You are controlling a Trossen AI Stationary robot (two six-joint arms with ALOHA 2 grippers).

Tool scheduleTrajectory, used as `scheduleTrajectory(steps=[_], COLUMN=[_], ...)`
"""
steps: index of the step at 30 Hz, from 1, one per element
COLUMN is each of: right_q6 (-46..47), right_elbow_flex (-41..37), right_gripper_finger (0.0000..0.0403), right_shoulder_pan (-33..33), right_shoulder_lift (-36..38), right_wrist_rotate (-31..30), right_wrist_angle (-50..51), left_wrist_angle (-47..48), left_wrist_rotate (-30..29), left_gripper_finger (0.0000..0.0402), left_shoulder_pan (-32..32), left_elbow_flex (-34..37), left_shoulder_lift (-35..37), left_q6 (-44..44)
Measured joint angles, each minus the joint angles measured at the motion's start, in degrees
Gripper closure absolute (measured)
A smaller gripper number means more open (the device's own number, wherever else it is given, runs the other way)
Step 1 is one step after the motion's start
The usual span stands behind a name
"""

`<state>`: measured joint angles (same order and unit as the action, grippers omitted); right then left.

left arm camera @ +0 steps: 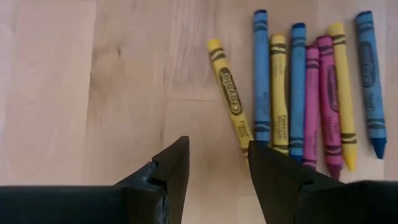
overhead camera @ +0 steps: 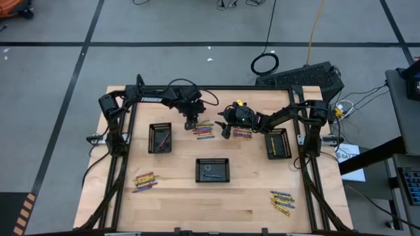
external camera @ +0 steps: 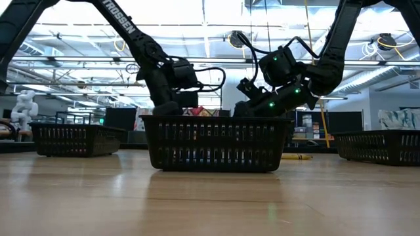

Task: Sort crayons
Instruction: Put the yellow crayon into the right black basket

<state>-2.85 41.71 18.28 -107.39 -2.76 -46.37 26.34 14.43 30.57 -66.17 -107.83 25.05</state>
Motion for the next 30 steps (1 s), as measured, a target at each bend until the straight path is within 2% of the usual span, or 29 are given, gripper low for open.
scheduleTrajectory(steps=[4,19,25,30], right_q6=[0.00,0.00,0.01,0.17], right_elbow_flex=[0.00,-0.04,-0.04,-0.04], right_gripper_finger=[0.0199,0.0200,0.0200,0.0199], right_shoulder_pan=[0.00,0.00,0.00,0.00], right_shoulder_lift=[0.00,0.00,0.00,0.00], right_wrist_rotate=[0.00,0.00,0.00,0.00], right_wrist_angle=[0.01,2.05,2.05,2.03], left_wrist_angle=[1.22,1.14,1.25,1.11], left_wrist_rotate=[-0.44,1.12,-2.68,-3.68], left_gripper_finger=[0.0238,0.0238,0.0238,0.0238], left_shoulder_pan=[0.07,-1.73,-1.75,-1.23], left_elbow_flex=[0.02,0.02,0.02,0.02], left_shoulder_lift=[0.00,-0.43,-0.46,-0.46], left_q6=[2.24,2.28,2.41,2.51])
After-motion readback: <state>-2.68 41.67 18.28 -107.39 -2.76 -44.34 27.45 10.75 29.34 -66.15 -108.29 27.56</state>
